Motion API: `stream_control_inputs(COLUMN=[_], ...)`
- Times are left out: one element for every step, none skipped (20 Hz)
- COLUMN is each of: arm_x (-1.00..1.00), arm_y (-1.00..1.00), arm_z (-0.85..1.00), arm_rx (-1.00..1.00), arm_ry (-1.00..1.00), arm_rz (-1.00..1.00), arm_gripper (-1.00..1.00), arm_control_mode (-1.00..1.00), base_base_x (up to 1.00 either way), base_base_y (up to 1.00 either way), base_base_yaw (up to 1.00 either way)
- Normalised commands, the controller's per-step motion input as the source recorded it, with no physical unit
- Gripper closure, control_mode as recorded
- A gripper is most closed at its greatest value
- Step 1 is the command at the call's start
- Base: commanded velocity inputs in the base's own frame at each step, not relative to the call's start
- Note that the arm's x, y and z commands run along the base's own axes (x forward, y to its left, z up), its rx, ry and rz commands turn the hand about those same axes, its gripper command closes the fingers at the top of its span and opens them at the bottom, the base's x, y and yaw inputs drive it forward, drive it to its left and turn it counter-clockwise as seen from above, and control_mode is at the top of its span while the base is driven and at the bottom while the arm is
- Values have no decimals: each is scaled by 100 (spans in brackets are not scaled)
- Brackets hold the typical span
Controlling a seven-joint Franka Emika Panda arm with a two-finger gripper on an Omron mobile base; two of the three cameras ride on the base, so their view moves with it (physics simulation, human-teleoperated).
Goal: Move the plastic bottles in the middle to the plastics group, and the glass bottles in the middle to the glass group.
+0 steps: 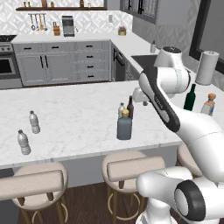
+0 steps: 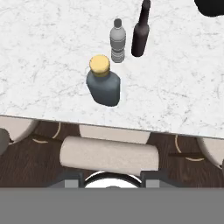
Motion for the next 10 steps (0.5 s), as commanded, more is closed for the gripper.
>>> stream_control_inputs(arm_x=[-1, -15, 0, 1, 14, 29, 52, 68, 84, 90], arm_y=[0, 0, 0, 0, 5, 6, 15, 17, 18, 17], arm_z=[0, 0, -16, -32, -39, -41, -42, -40, -39, -37], arm_rx=[0, 0, -5, -17, -25, -17, -9, -1, 0, 0], arm_ry=[0, -12, 0, 1, 0, 4, 11, 16, 23, 25], arm_rz=[0, 0, 0, 0, 0, 0, 0, 0, 0, 0], arm_gripper=[-100, -100, -100, -100, -100, -100, -100, -100, -100, -100], arm_control_mode=[-100, -100, -100, -100, -100, -100, -100, -100, -100, -100], base_base_x=[0, 0, 0, 0, 0, 0, 0, 0, 0, 0], base_base_y=[0, 0, 0, 0, 0, 0, 0, 0, 0, 0], base_base_yaw=[0, 0, 0, 0, 0, 0, 0, 0, 0, 0])
